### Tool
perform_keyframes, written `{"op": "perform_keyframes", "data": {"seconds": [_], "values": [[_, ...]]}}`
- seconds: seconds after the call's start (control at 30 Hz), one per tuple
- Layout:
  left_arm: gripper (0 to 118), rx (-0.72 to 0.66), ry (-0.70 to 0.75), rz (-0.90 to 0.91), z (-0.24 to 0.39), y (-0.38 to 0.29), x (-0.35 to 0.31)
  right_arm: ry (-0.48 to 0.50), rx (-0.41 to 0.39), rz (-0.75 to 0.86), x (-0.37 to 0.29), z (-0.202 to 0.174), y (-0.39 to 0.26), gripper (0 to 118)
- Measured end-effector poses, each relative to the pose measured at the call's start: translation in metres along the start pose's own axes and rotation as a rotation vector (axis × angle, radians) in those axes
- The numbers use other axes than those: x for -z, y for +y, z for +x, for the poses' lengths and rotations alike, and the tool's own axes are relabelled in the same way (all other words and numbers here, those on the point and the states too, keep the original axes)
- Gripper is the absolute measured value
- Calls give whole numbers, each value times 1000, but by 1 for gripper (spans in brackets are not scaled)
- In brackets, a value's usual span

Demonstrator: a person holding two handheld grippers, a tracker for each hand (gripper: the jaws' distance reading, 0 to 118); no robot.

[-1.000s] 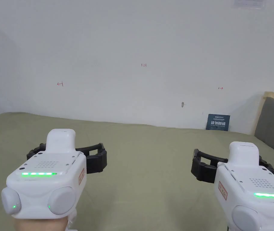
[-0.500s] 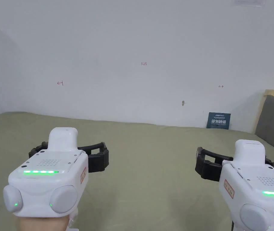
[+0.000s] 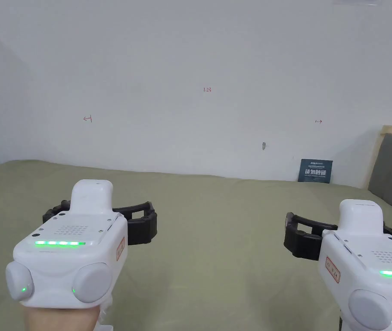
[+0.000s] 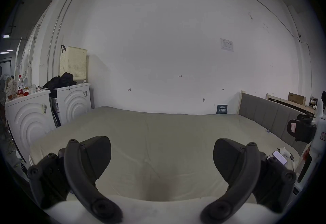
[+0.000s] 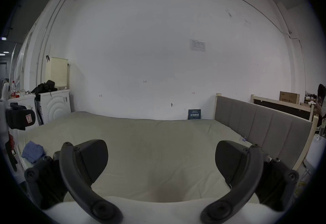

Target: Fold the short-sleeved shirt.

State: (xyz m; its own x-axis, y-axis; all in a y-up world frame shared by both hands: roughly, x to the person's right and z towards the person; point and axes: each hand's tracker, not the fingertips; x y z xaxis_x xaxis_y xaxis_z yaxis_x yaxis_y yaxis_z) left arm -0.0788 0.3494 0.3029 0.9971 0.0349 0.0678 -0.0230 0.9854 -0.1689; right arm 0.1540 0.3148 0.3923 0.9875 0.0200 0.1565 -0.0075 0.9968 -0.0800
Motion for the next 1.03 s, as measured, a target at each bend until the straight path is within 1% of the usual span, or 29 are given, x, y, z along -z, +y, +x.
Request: {"op": "perform_keyframes", "data": {"seconds": [0.07, 0.17, 0.3, 0.37, 0.47, 0.57, 0.63, 0.7, 0.77, 0.8, 0.83, 0.9, 0.97, 1.03], "values": [[118, -2, -5, -8, 0, -1, 0, 17, 7, -9, 1, 1, 1, 118], [118, 0, -8, -17, 1, -2, 1, 63, 52, -37, 4, 4, 3, 118], [118, 4, -7, -15, 1, -3, 1, 73, 107, -54, 7, 9, 4, 118], [118, 3, -6, -17, 1, -3, 1, 59, 159, -107, 11, 11, 7, 118], [118, -1, -5, -24, 1, -2, 3, 82, 187, -108, 13, 17, 7, 118], [118, -3, -7, -27, 1, -3, 3, 74, 184, -115, 13, 18, 9, 118], [118, -3, -7, -28, 1, -3, 3, 34, 164, -128, 14, 16, 12, 118], [118, -6, -9, -32, 1, -4, 3, -3, 125, -139, 14, 13, 15, 118], [118, -10, -9, -37, 1, -4, 3, -13, 121, -172, 16, 11, 17, 118], [118, -15, -11, -39, 1, -4, 3, 16, 150, -201, 18, 12, 16, 118], [118, -22, -13, -41, 1, -4, 3, 33, 197, -214, 19, 13, 15, 118], [118, -35, -21, -47, 1, -5, 2, 80, 268, -203, 18, 15, 11, 118], [118, -35, -26, -53, 1, -6, 2, 107, 300, -167, 15, 18, 8, 118], [118, -28, -21, -53, 0, -7, 2, 119, 303, -142, 13, 20, 7, 118]]}}
